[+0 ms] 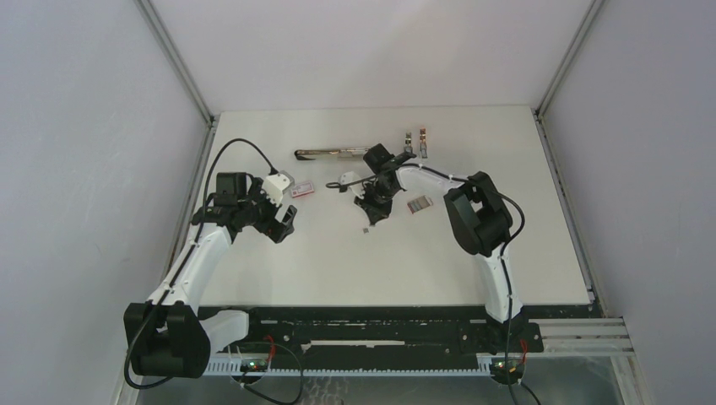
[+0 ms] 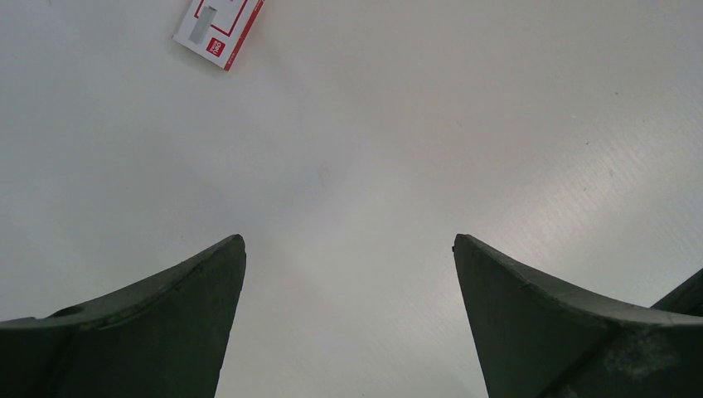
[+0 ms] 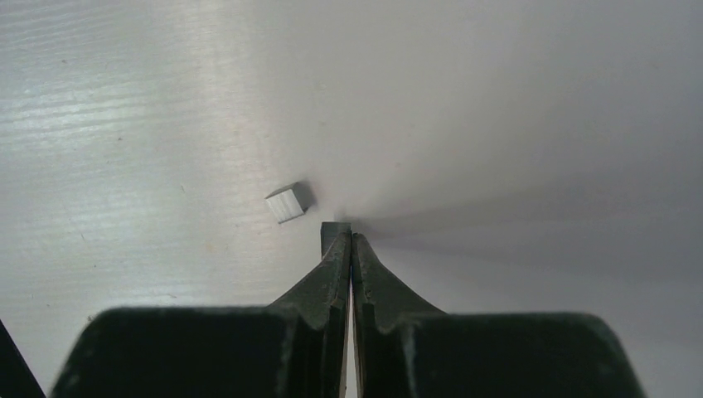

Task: Unload the staples from the stapler
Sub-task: Pick up the staple from the center of the board, then place the staple in the staple box.

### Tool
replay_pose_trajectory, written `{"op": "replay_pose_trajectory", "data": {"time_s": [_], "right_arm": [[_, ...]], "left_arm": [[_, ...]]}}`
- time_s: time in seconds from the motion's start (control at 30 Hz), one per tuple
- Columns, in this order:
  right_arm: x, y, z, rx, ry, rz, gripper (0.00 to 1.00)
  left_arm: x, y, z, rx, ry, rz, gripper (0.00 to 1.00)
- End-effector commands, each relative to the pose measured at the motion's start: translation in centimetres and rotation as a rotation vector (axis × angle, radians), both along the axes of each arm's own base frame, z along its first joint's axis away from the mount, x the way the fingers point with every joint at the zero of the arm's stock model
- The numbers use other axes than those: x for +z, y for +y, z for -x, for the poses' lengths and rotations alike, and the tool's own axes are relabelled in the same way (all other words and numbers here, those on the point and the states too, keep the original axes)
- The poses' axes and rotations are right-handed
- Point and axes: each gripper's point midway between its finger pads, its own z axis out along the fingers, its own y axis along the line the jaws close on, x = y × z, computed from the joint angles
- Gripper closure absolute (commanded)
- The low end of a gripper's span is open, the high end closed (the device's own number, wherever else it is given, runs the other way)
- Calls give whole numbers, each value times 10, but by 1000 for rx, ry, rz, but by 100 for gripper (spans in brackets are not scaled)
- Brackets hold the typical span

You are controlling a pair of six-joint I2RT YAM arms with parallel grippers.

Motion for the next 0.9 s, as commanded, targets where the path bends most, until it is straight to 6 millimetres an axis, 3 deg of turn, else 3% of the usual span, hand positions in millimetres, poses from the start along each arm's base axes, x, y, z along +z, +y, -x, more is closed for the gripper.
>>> {"op": "replay_pose_trajectory", "data": {"time_s": [0.0, 0.2, 0.33, 0.57, 0.87], "right_arm": [[46, -2, -38, -193, -87, -78, 100], [73, -48, -73, -454, -199, -57, 100], [82, -80, -81, -587, -256, -25, 100], [65, -131, -82, -792, -276, 79, 100], [41, -149, -86, -869, -250, 120, 100]], "left_arm": [[5, 1, -3, -7, -20, 2, 0], [5, 0, -3, -10, -17, 8, 0], [6, -1, -2, -14, -20, 12, 0], [8, -1, -2, -12, -21, 17, 0], [9, 0, -2, -10, -28, 13, 0]]}}
